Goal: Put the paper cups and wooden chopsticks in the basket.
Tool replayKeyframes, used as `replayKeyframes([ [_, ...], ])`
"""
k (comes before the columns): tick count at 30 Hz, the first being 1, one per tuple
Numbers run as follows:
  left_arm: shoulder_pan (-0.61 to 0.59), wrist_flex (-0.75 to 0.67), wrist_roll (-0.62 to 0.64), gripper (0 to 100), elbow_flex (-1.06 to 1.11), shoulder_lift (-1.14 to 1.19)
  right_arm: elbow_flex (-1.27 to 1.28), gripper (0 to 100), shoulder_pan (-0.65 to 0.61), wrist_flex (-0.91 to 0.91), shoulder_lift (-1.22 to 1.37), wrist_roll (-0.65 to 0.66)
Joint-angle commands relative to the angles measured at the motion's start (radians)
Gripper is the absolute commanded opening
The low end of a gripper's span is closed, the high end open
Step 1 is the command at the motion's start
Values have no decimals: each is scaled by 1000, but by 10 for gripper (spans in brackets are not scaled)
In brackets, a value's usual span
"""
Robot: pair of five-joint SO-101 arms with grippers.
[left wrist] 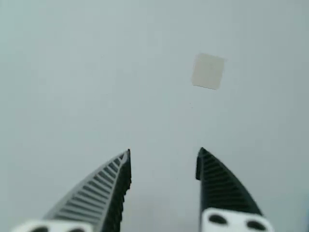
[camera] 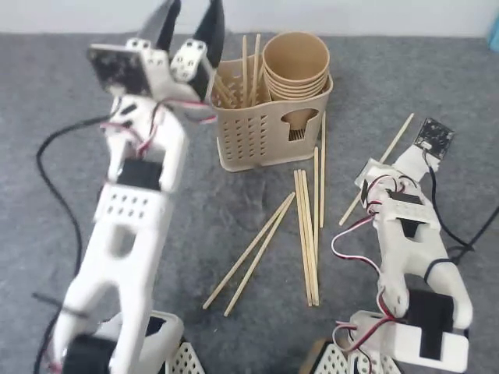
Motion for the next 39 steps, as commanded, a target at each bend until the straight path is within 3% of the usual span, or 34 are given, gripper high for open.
replayKeyframes([
  [1, -12, 227, -12, 250, 42, -269, -41, 6, -5, -24, -5, 25],
  [8, -183, 772, -8, 250, 240, -741, -41, 6, -2, -24, -5, 21],
  [11, -230, 887, -8, 250, 469, -944, -40, 6, -4, -19, -5, 21],
  [17, -336, 888, -15, 250, 951, -1280, -34, 6, -4, -10, -8, 21],
  [21, -385, 888, -68, 250, 1121, -1379, -25, 6, -1, 51, -42, 21],
  [24, -388, 930, -78, 250, 1130, -1333, -15, 6, 2, 124, -122, 20],
  [32, -393, 856, -86, 250, 1139, -1247, 46, 6, 18, 213, -526, 20],
  [35, -385, 845, -86, 250, 1135, -1201, 38, 6, -27, 223, -734, 23],
  [39, -348, 838, -126, 250, 1125, -1160, 12, 6, -180, 130, -1000, 38],
])
